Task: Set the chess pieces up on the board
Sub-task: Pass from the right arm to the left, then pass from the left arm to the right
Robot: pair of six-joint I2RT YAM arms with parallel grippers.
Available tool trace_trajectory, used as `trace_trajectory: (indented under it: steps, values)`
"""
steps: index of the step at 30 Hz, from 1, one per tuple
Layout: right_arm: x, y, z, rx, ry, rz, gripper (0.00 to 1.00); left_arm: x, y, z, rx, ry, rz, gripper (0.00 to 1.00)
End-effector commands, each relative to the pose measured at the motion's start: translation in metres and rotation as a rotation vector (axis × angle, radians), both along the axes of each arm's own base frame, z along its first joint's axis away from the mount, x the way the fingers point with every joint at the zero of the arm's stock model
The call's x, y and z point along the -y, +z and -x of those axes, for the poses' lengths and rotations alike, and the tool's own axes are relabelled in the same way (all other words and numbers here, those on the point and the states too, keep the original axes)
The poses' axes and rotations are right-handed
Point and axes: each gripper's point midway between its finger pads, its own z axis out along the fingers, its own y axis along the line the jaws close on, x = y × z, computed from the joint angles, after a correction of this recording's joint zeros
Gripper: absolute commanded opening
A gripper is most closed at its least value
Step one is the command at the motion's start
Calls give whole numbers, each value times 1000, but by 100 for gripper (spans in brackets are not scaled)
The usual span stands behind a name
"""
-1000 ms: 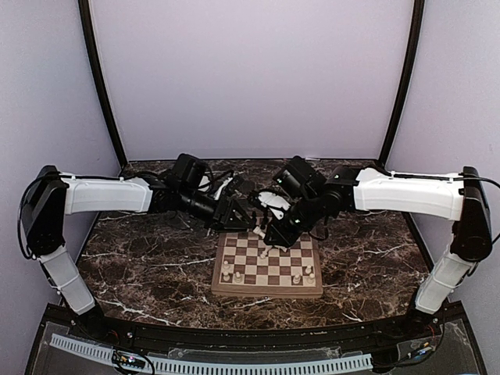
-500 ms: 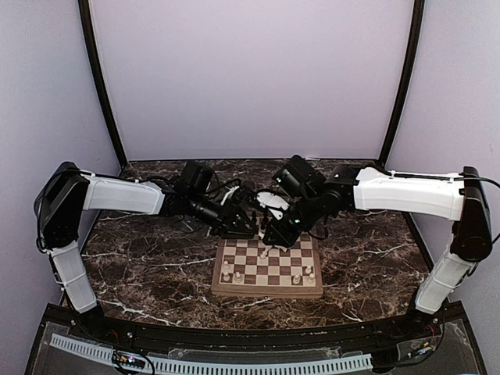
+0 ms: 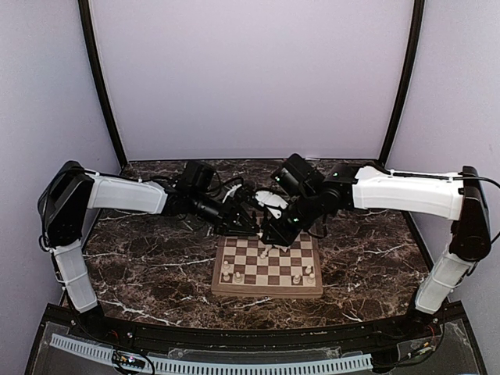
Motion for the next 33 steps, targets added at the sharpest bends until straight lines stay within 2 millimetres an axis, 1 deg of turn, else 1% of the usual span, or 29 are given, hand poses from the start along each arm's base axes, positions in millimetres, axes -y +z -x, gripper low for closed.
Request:
trace_trajectory:
  steps: [1, 2, 3, 4, 5, 6, 7, 8, 9, 10, 11, 12, 13, 14, 15, 16, 17, 18, 19, 20, 21, 22, 24, 27, 31, 33]
  values:
    - [2, 33, -15, 41, -65, -80, 28, 0, 26, -12, 60, 13, 70, 9]
    - [7, 47, -22, 45, -101, -129, 34, -1, 30, -15, 75, 23, 89, 9]
    - [13, 62, -28, 45, -137, -193, 39, -1, 43, -21, 97, 46, 125, 9]
    - [19, 80, -37, 39, -174, -278, 43, -3, 44, -23, 100, 59, 139, 9]
    - [28, 97, -45, 31, -227, -362, 47, -4, 56, -30, 117, 86, 175, 9]
    - [36, 111, -55, 20, -279, -442, 51, -6, 60, -33, 124, 99, 189, 9]
    - [45, 123, -63, 5, -326, -514, 52, -7, 70, -38, 142, 117, 218, 9]
    - [52, 129, -69, -26, -366, -572, 53, -7, 74, -41, 137, 128, 229, 9]
    - [57, 133, -74, -57, -389, -619, 53, -9, 82, -46, 167, 143, 258, 8]
    - [59, 135, -77, -94, -407, -654, 53, -9, 84, -49, 158, 154, 266, 8]
    - [59, 134, -79, -127, -412, -680, 52, -11, 91, -54, 184, 167, 294, 8]
    - [57, 135, -81, -156, -407, -708, 52, -11, 91, -57, 164, 175, 298, 8]
    - [55, 134, -81, -176, -397, -719, 52, -12, 97, -61, 184, 182, 326, 8]
    - [52, 132, -82, -191, -387, -724, 52, -12, 95, -64, 154, 190, 329, 8]
    - [50, 131, -83, -206, -376, -733, 53, -13, 101, -67, 174, 195, 359, 7]
    - [47, 131, -84, -221, -367, -743, 54, -13, 98, -70, 138, 205, 362, 7]
    - [44, 130, -85, -233, -359, -751, 54, -14, 104, -72, 158, 211, 393, 7]
    - [41, 130, -87, -247, -352, -759, 55, -14, 99, -75, 120, 219, 392, 7]
    - [37, 130, -88, -264, -338, -767, 56, -14, 103, -77, 135, 223, 417, 7]
    - [32, 129, -91, -281, -326, -769, 56, -14, 99, -79, 103, 232, 415, 7]
    - [29, 129, -91, -297, -313, -772, 57, -15, 103, -80, 114, 234, 437, 6]
    - [27, 128, -92, -309, -308, -777, 57, -14, 99, -82, 91, 241, 435, 6]
    - [23, 128, -93, -325, -299, -787, 57, -14, 100, -82, 89, 244, 451, 6]
    - [20, 128, -92, -345, -285, -800, 57, -15, 95, -81, 76, 247, 448, 6]
    - [18, 124, -91, -370, -280, -810, 57, -16, 90, -79, 60, 249, 445, 6]
    - [17, 119, -92, -386, -288, -805, 56, -16, 88, -79, 56, 248, 441, 6]
